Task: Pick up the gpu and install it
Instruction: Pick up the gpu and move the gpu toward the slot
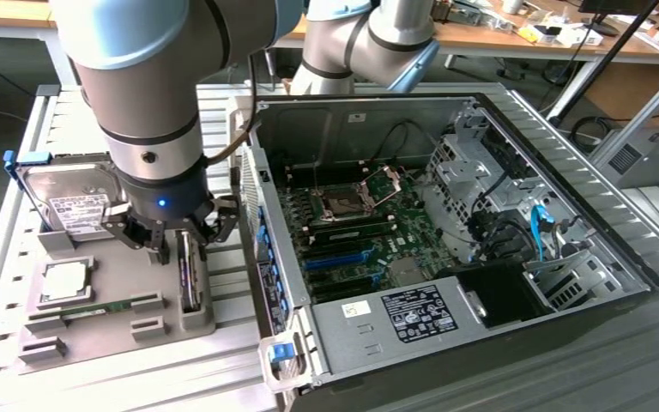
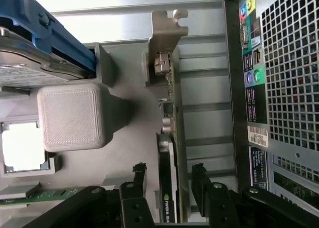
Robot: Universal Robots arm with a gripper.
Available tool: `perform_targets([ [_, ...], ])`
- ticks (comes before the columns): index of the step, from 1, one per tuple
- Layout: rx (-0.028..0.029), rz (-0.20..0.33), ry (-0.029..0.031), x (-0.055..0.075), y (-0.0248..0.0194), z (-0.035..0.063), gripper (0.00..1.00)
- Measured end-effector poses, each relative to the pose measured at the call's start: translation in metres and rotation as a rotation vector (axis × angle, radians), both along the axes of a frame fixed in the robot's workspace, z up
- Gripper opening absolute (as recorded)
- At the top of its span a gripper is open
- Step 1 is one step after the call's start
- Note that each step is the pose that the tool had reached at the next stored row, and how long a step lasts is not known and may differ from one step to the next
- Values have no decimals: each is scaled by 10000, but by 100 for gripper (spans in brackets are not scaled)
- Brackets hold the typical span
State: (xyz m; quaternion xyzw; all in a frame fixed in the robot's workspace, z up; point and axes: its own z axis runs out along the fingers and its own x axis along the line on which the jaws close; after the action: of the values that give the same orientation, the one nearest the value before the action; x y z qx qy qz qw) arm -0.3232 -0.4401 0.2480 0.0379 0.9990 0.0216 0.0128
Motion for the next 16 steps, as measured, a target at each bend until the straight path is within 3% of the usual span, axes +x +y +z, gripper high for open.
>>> perform_targets([
  [4,1,0,-1,-10,23,-18,50],
  [16,1,-1,0,-23,25,-82,50],
])
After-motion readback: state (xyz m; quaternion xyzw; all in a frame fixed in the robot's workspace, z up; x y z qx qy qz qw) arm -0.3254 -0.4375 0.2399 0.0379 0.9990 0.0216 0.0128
